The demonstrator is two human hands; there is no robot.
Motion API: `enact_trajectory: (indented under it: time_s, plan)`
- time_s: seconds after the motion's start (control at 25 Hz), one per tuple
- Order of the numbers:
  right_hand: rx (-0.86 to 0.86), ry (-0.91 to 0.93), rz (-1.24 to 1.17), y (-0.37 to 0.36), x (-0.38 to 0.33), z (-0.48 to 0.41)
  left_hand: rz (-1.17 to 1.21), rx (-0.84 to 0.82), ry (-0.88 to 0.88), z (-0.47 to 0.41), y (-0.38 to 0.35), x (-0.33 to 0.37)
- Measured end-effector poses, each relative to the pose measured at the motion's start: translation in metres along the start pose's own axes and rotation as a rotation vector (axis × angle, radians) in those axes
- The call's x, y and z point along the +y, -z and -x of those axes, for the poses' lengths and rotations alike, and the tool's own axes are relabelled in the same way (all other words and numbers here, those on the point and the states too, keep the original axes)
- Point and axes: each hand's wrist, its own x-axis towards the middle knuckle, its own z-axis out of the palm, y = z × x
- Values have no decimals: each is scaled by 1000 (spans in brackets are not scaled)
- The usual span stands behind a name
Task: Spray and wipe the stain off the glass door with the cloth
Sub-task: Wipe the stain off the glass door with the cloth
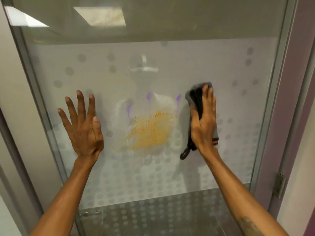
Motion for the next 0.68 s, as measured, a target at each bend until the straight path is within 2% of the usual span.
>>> enact_trajectory:
  time_s: [0.08,0.16,0.24,0.36,0.48,0.6,0.68]
  plan:
    - [-76,82,47,-9,-19,-20,-6,-14,8,0,-1,-2]
    - [-174,288,109,-21,-24,-10,2,-11,11,1,-1,0]
    - [-285,448,148,-29,-17,26,16,-12,9,1,-1,0]
    - [-359,526,193,-22,17,93,24,-20,2,1,0,-2]
    - [-241,444,263,6,52,127,30,-25,-2,1,1,-2]
    - [-24,235,252,25,59,113,16,-28,-4,1,1,-3]
    - [51,46,152,21,47,87,7,-36,3,2,0,-3]
